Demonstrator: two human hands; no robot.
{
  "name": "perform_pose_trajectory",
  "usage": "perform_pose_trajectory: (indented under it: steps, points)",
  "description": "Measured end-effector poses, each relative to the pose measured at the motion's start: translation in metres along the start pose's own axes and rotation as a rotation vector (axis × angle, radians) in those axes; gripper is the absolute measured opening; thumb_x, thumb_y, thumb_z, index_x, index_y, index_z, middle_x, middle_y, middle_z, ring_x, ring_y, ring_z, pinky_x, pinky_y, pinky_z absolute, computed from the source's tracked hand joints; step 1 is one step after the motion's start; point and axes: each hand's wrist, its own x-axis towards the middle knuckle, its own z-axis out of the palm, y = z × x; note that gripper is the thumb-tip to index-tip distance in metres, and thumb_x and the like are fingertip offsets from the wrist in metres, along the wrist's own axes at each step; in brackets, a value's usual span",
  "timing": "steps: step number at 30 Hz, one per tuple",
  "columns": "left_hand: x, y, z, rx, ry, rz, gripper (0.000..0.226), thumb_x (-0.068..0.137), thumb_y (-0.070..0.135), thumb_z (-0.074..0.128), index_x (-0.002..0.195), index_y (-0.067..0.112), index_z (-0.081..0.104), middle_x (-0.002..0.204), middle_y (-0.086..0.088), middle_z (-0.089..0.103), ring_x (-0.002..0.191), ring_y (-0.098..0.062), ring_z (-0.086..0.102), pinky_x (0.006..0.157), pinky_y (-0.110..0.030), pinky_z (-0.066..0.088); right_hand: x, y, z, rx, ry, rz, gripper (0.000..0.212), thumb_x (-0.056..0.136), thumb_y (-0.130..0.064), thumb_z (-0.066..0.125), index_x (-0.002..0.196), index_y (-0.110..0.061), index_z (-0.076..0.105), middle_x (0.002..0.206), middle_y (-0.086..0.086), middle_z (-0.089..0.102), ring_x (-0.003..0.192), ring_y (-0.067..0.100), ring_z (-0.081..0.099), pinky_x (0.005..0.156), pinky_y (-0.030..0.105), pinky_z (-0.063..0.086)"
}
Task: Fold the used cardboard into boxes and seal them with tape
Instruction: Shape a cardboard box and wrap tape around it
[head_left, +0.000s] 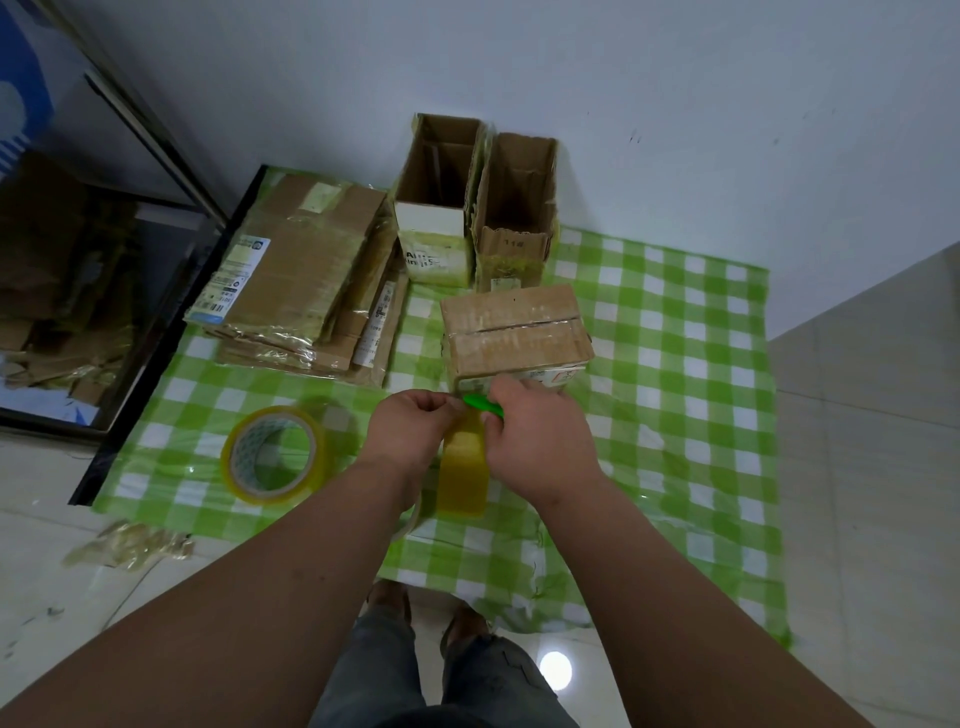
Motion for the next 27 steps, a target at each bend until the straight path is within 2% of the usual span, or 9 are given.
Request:
perform_pose_trajectory:
  steps: [3, 6, 10, 12, 16, 20, 23, 25, 27]
  points:
    - [0.000, 0.000, 0.000, -0.010, 0.012, -0.008, 0.008, 0.086, 0.015, 0.074, 0.086, 0.007, 0.074, 0.074, -0.006, 0.069, 0.061, -0.013, 0.058, 0.061, -0.028, 0.048, 0.000, 0.002, -0.001, -0.018, -0.007, 0.017, 0.021, 0.092, -0.028, 0.055, 0.109, -0.016, 0.058, 0.098, 0.006, 0.065, 0.088, 0.031, 0.061, 0.074, 0.035, 0.036]
    - [0.004, 0.000, -0.002, 0.016, 0.021, -0.003, 0.010, 0.084, 0.016, 0.075, 0.085, 0.006, 0.074, 0.085, -0.015, 0.073, 0.075, -0.023, 0.062, 0.079, -0.043, 0.056, -0.003, 0.010, -0.006, -0.036, -0.015, 0.049, 0.022, 0.091, -0.028, 0.055, 0.110, -0.016, 0.058, 0.098, 0.006, 0.065, 0.086, 0.031, 0.062, 0.073, 0.035, 0.034]
    - [0.007, 0.001, -0.005, 0.037, 0.016, -0.017, 0.006, 0.083, 0.016, 0.075, 0.081, 0.011, 0.074, 0.091, -0.014, 0.074, 0.093, -0.031, 0.068, 0.093, -0.049, 0.055, -0.008, 0.028, -0.011, -0.074, -0.068, 0.156, 0.021, 0.094, -0.028, 0.053, 0.111, -0.016, 0.056, 0.098, 0.006, 0.065, 0.085, 0.030, 0.061, 0.074, 0.034, 0.032]
    - [0.006, 0.002, -0.005, 0.036, -0.008, -0.033, 0.003, 0.084, 0.015, 0.074, 0.083, 0.011, 0.074, 0.093, -0.013, 0.074, 0.098, -0.033, 0.067, 0.097, -0.048, 0.052, -0.012, 0.035, -0.010, -0.062, -0.096, 0.233, 0.024, 0.094, -0.028, 0.052, 0.115, -0.017, 0.056, 0.102, 0.005, 0.066, 0.091, 0.030, 0.062, 0.079, 0.036, 0.036]
    - [0.005, 0.002, -0.003, 0.038, -0.038, -0.049, 0.004, 0.083, 0.014, 0.074, 0.084, 0.011, 0.073, 0.084, -0.006, 0.071, 0.086, -0.024, 0.062, 0.100, -0.049, 0.050, -0.018, 0.042, 0.002, -0.032, -0.189, 0.361, 0.031, 0.096, -0.028, 0.049, 0.126, -0.020, 0.050, 0.114, 0.003, 0.063, 0.104, 0.027, 0.060, 0.096, 0.040, 0.035]
    - [0.006, 0.004, -0.005, 0.056, -0.049, -0.038, 0.001, 0.082, 0.014, 0.075, 0.082, 0.013, 0.074, 0.090, -0.009, 0.074, 0.099, -0.030, 0.067, 0.100, -0.049, 0.050, -0.021, 0.044, 0.013, -0.053, -0.333, 0.422, 0.043, 0.097, -0.027, 0.046, 0.140, -0.027, 0.045, 0.134, 0.000, 0.054, 0.122, 0.025, 0.052, 0.108, 0.043, 0.027]
    - [0.006, 0.004, -0.005, 0.056, -0.056, -0.034, 0.003, 0.083, 0.013, 0.074, 0.080, 0.013, 0.073, 0.089, -0.010, 0.074, 0.098, -0.031, 0.068, 0.099, -0.047, 0.051, -0.017, 0.037, 0.014, 0.160, -0.217, 0.484, 0.041, 0.098, -0.029, 0.049, 0.138, -0.028, 0.052, 0.140, -0.002, 0.050, 0.128, 0.024, 0.048, 0.112, 0.045, 0.028]
    - [0.006, 0.004, -0.005, 0.046, -0.067, -0.035, 0.004, 0.083, 0.012, 0.074, 0.080, 0.012, 0.073, 0.086, -0.009, 0.073, 0.089, -0.026, 0.067, 0.097, -0.046, 0.053, -0.010, 0.026, 0.015, 0.432, -0.122, 0.550, 0.035, 0.095, -0.036, 0.055, 0.128, -0.029, 0.061, 0.135, -0.004, 0.053, 0.122, 0.021, 0.053, 0.111, 0.049, 0.032]
    - [0.005, 0.004, -0.005, 0.028, -0.079, -0.033, 0.005, 0.084, 0.009, 0.073, 0.080, 0.011, 0.072, 0.082, -0.008, 0.072, 0.084, -0.023, 0.065, 0.093, -0.043, 0.053, -0.004, 0.013, 0.016, 0.605, -0.101, 0.591, 0.034, 0.084, -0.050, 0.061, 0.113, -0.034, 0.067, 0.125, -0.009, 0.057, 0.115, 0.018, 0.056, 0.107, 0.051, 0.037]
